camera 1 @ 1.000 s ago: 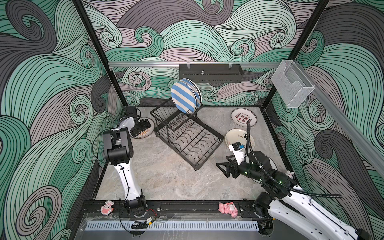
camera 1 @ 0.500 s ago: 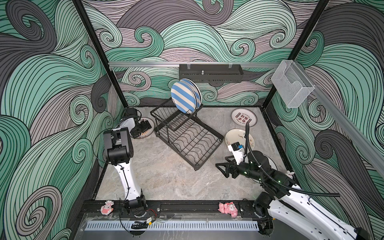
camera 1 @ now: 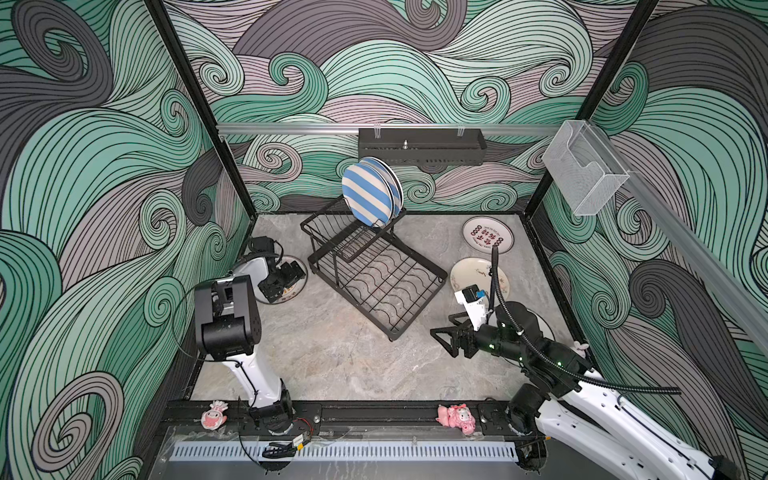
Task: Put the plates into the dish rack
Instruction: 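Move the left gripper onto the orange sunburst plate while the right gripper waits, then push the sunburst plate with the left gripper toward the right gripper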
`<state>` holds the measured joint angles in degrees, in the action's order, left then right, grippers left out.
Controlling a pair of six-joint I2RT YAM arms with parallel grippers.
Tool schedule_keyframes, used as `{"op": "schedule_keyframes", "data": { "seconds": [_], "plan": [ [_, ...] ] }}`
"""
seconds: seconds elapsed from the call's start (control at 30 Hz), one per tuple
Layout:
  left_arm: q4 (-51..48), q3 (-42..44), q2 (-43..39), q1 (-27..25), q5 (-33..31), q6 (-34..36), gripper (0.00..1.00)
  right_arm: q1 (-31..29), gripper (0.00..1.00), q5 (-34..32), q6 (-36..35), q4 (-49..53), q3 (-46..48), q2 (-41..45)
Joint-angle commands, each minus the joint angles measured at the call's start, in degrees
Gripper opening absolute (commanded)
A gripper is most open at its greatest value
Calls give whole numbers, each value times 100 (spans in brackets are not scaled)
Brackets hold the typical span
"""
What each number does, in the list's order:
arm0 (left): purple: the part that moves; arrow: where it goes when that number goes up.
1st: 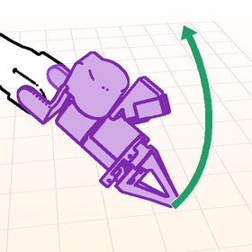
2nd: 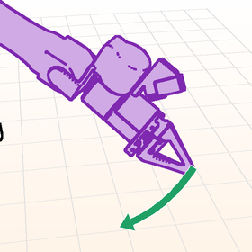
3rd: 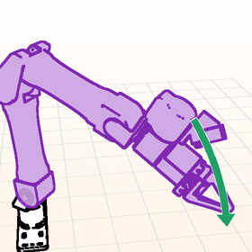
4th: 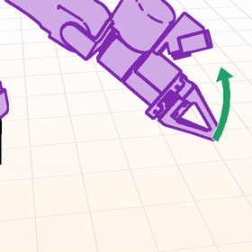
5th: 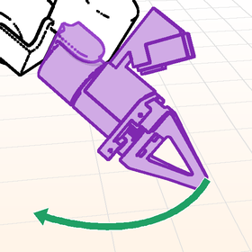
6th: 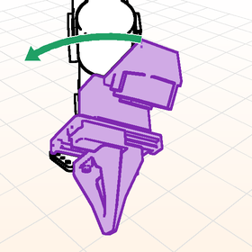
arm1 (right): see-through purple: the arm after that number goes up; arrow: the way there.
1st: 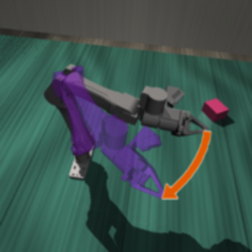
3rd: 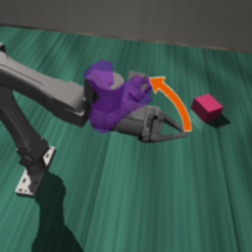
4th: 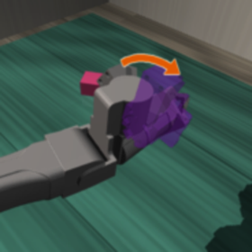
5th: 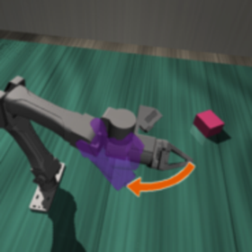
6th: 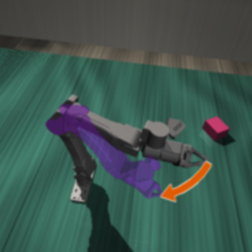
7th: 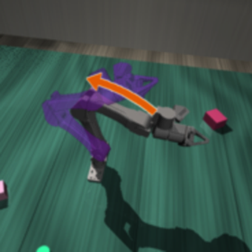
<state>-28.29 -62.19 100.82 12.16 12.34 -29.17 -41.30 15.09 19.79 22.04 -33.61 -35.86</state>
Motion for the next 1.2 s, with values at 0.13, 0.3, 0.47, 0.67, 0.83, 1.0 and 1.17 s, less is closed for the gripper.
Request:
{"op": "schedule_keyframes", "data": {
  "seconds": [0.13, 0.3, 0.47, 0.67, 0.83, 1.0, 1.17],
  "plan": [
    [61, 908, -633, -584, 447, -543, 98, -36, 88, 199, 151, -118, 31, 26],
    [260, 1284, -947, -1289, 507, -820, 98, -36, 88, 329, 262, -112, -7, -61],
    [499, 1463, -1082, -1798, 730, -1060, 98, -36, 88, 372, 213, 6, -139, -186],
    [804, 1788, -1608, -2485, 741, -1408, 98, -80, 88, 494, 351, 10, -230, -443],
    [1178, 2314, -1866, -3184, 678, -1777, 98, -445, 87, 532, 755, -458, -208, -895],
    [1509, 3007, -2514, -3388, 703, -2113, 99, -1155, 87, 117, 1168, -1070, -220, -1463],
    [287, 2978, -3588, -3376, -16, -1870, 98, -2036, 86, -371, 1546, -1586, -575, -2545]
  ]
}}
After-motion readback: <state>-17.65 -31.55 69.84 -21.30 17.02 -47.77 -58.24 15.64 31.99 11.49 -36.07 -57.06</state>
